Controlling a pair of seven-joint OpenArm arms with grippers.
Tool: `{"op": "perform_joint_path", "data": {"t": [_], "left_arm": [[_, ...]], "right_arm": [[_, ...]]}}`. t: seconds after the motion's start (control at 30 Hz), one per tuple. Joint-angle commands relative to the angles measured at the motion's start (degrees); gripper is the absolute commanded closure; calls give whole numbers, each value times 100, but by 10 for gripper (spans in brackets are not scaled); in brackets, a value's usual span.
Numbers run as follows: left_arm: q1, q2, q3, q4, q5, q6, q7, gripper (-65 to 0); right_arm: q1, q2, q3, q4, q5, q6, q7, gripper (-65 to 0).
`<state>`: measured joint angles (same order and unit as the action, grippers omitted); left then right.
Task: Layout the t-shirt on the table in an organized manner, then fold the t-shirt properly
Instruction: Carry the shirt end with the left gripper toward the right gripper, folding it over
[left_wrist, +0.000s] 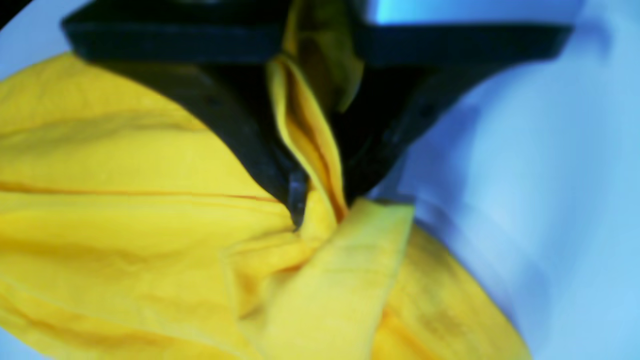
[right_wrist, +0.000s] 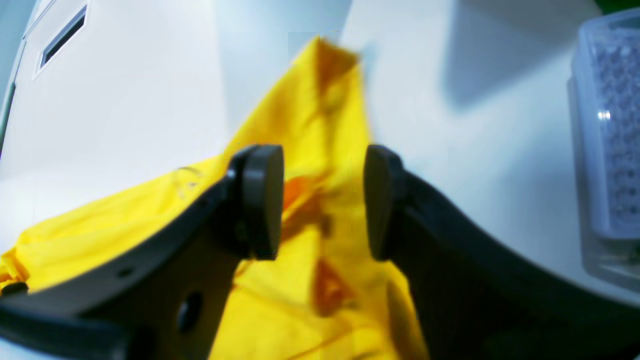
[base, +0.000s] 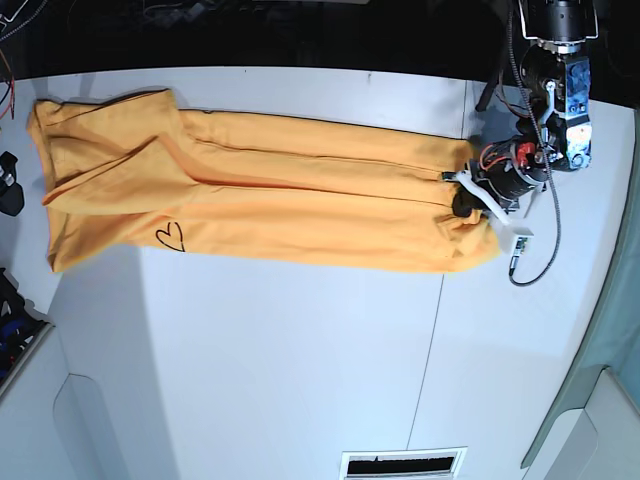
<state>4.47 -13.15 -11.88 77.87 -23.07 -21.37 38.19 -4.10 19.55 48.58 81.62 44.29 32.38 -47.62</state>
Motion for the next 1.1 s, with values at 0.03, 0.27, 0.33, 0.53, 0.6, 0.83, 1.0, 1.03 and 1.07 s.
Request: {"op": "perform_joint_path", "data": {"t": [0.03, 0.27, 0.33, 0.53, 0.6, 0.83, 1.0, 1.03, 1.07], "left_arm": [[-83, -59, -103, 33, 109, 83, 101, 0], [-63, -352, -111, 660, 111, 90, 107, 0], [-44, -402, -111, 1038, 111, 173, 160, 0], [-13, -415, 299, 2035, 59, 170, 428, 0], [15, -411, 673, 2262, 63, 170, 428, 0], [13, 57, 2140, 2651, 505, 190, 55, 0], [-144, 684, 2752, 2223, 1038, 363, -157, 0], [-212, 787, 2817, 2050, 1091, 365, -160, 0], [-275, 883, 2870, 1873, 1095, 365, -160, 0]], "right_arm": [[59, 122, 31, 94, 227, 48, 153, -265], [59, 125, 31, 94, 216, 50, 153, -265], [59, 122, 31, 94, 219, 50, 162, -265], [59, 122, 31, 94, 199, 50, 219, -265], [59, 122, 31, 94, 197, 48, 219, -265], [57, 125, 31, 92, 197, 48, 221, -265], [59, 125, 31, 94, 199, 48, 262, -265], [57, 125, 31, 92, 199, 48, 264, -265], [57, 127, 31, 92, 197, 46, 264, -265]]}}
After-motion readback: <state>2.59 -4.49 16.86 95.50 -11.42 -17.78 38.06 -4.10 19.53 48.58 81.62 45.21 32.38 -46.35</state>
